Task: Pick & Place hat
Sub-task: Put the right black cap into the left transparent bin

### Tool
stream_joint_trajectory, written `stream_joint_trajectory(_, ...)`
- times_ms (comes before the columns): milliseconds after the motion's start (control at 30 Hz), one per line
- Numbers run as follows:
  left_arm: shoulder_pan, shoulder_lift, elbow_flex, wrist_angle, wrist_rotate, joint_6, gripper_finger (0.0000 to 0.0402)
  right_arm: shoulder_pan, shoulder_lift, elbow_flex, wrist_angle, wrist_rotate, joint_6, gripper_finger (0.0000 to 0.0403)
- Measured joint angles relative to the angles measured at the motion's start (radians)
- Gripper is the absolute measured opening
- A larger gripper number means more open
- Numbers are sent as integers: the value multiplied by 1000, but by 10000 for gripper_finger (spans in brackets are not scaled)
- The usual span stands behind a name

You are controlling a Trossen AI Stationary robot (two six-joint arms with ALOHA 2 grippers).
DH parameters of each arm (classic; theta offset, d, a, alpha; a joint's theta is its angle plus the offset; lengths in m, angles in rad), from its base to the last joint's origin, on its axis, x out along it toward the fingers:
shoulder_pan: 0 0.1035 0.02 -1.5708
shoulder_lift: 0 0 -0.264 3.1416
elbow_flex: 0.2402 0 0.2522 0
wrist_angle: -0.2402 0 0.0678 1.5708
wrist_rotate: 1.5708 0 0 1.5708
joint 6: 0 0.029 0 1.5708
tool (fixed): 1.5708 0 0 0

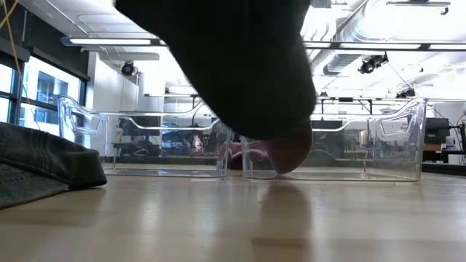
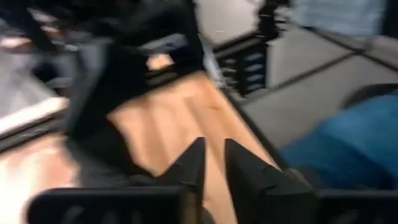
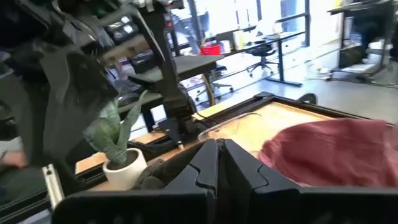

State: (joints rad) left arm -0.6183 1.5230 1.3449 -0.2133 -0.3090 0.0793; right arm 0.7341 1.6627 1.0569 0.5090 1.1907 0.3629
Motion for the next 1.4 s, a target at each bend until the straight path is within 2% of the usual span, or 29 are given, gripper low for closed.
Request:
stream_joint_trajectory(200,80,0,0,14,174,-63,217,-27,0,0,1,-66,-6,11)
stream_joint_trajectory(300,123,0,0,36,223,-104,290,-27,0,0,-3,-69,-23,10)
stream_joint_trajectory(367,137,0,0,20,172,-136,326,-27,0,0,-3,-69,-28,6)
stream_joint_trajectory(433,135,0,0,-10,69,-179,351,-27,0,0,-3,-69,-28,5)
stream_joint_trajectory(500,134,15,1,-48,-22,-251,366,-27,0,0,-3,-68,-31,6)
stream_joint_trajectory(567,141,56,4,-67,-44,-342,371,-27,0,0,-3,-61,-31,11)
stream_joint_trajectory(633,146,82,-5,-128,-27,-397,370,-27,0,0,-3,-55,-31,15)
stream_joint_trajectory(767,131,111,4,-100,59,-502,358,-27,0,0,5,-55,-46,12)
stream_joint_trajectory(833,109,136,1,-113,54,-527,346,-21,0,0,14,-46,-63,7)
stream_joint_trajectory(933,83,164,-2,-125,-17,-557,317,-6,0,0,39,-29,-93,5)
stream_joint_trajectory(1100,46,166,-1,-143,-175,-582,250,19,0,0,55,4,-101,19)
stream_joint_trajectory(1200,43,166,-1,-142,-199,-548,198,34,0,0,52,3,-92,19)
stream_joint_trajectory(1333,41,166,-1,-146,-281,-505,120,47,0,0,42,-38,-91,15)
stream_joint_trajectory(1400,41,166,-1,-148,-275,-457,81,48,0,0,29,-69,-84,15)
